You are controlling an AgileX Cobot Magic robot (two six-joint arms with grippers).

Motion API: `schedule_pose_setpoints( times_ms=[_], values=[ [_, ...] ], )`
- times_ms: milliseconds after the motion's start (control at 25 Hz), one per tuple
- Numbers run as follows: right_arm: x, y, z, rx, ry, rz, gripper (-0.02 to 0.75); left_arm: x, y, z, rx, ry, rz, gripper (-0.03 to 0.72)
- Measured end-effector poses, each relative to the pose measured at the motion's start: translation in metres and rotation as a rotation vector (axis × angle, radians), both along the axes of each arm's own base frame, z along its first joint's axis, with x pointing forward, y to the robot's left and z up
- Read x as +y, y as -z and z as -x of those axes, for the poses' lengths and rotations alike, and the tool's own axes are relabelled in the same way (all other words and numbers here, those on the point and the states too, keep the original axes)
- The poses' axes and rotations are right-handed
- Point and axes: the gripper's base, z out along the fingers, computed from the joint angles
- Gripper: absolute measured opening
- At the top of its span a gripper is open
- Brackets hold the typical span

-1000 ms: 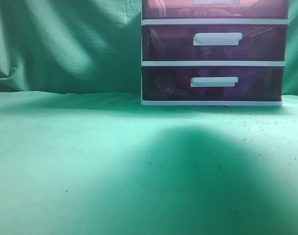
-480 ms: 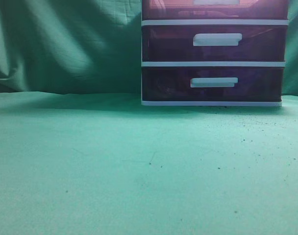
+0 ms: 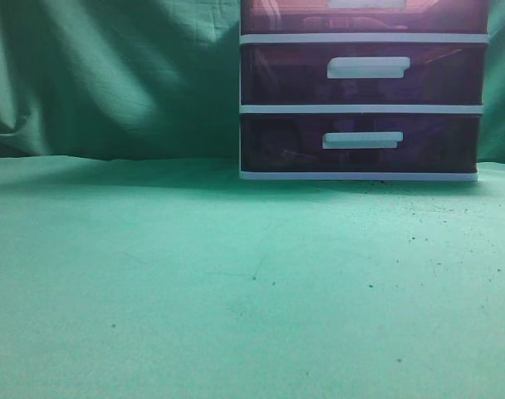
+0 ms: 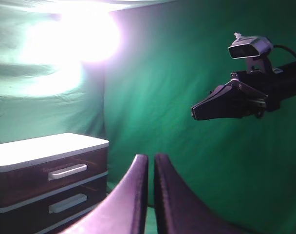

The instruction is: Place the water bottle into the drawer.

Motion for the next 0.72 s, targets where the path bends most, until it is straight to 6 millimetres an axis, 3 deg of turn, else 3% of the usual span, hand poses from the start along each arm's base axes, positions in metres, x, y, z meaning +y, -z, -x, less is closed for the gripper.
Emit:
schedule_pose_setpoints(
  times_ms=[200,360,560,720],
  values=[
    [-0.012,0.027,0.052,-0.044,-0.006,-0.032,0.0,0.003,0.027,0.015,0.002,0.044,-0.001,0.0],
    [-0.019,0.054,0.086,-0.093,-0.028,-0.055,0.0,0.003,0.054,0.016,0.069,0.058,0.02,0.0],
    [-0.024,0.087,0.124,-0.181,-0.089,-0.11,0.0,0.002,0.084,0.002,0.152,0.011,0.022,0.0],
    [-0.028,0.113,0.147,-0.237,-0.103,-0.181,0.0,0.01,0.101,-0.015,0.201,-0.14,0.073,0.0]
  ],
)
